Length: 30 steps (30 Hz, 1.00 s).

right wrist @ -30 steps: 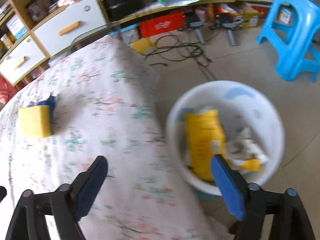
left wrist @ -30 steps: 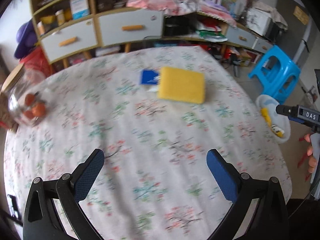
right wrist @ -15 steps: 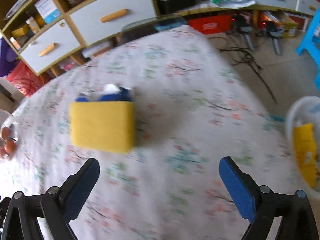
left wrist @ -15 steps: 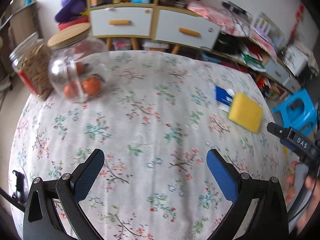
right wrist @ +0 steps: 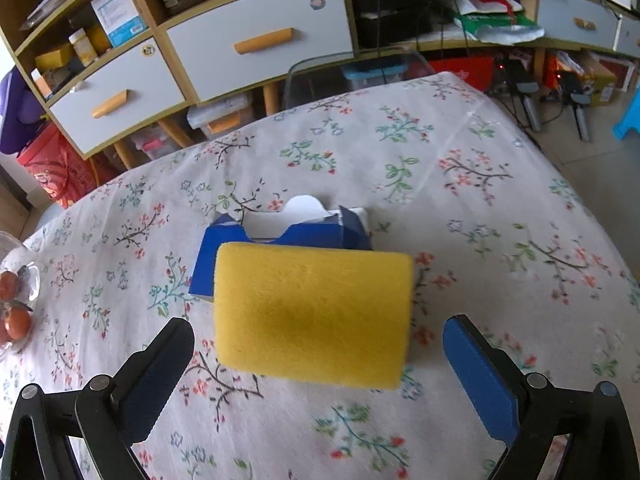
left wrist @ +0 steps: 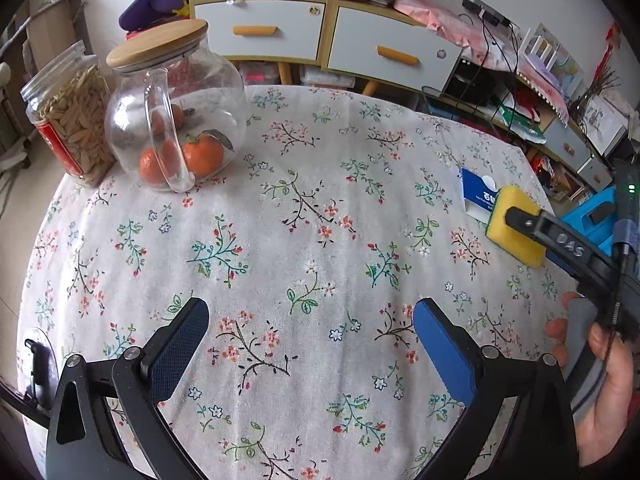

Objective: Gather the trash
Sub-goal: 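Grasp the yellow sponge with the right tool while the left tool grasps the blue box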

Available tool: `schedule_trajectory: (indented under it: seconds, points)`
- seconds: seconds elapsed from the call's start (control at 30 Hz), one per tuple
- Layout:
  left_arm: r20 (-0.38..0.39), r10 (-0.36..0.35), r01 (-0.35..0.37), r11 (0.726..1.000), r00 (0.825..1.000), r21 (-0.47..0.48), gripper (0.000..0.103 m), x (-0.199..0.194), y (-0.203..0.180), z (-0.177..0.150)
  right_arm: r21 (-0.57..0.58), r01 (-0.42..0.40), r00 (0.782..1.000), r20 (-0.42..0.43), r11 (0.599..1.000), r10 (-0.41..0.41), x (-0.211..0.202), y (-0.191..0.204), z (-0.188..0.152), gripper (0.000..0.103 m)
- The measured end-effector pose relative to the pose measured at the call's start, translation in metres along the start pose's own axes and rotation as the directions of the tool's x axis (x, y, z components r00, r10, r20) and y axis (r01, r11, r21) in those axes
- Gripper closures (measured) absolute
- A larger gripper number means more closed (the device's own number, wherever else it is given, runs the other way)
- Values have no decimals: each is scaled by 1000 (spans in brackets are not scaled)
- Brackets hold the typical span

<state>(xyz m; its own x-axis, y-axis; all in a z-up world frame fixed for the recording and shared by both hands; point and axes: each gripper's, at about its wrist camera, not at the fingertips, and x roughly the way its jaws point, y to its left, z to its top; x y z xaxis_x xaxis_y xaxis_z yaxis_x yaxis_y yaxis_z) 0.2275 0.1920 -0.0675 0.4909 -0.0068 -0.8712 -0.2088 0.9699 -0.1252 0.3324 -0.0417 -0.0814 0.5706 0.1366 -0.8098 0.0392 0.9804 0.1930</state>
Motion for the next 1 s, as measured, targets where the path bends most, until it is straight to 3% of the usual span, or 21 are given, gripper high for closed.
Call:
schedule_trajectory:
  seconds: [0.13, 0.2, 0.23, 0.4, 0.57, 0.7, 0.87, 1.0]
  points:
    - [-9, -7, 7, 1000, 1000, -9, 0, 2, -1, 0, -39, 32, 999, -26, 999, -33, 16, 7, -2, 1]
    - [-11, -16, 15, 1000, 1000, -13, 0, 2, -3, 0, -66, 40, 998, -35, 997, -42, 21, 9, -2, 8]
    - [-11, -22, 22, 1000, 1000, -14, 0, 2, -4, 0, -68, 36, 999, -38, 997, -39, 21, 8, -3, 16]
    - [-48, -47, 48, 999, 998, 18, 0, 11, -23, 2, -35, -5, 999, -37, 999, 3, 4, -10, -1, 19]
    - [-90, -104, 107, 994, 991, 31, 0, 23, -56, 12, -26, 3, 1000, -4, 1000, -3, -30, -40, 7, 19]
    - [-80, -94, 98, 994, 992, 41, 0, 30, -86, 25, -26, 36, 999, 5, 999, -35, -48, -69, 10, 19]
    - [-86, -101, 99, 995, 991, -27, 2, 48, -124, 45, 18, 56, 998, -25, 998, -55, -56, -109, 9, 19]
    - [-86, -150, 143, 986, 985, -82, 11, 65, -151, 61, 45, 62, 997, -44, 997, -60, -65, -138, 9, 19]
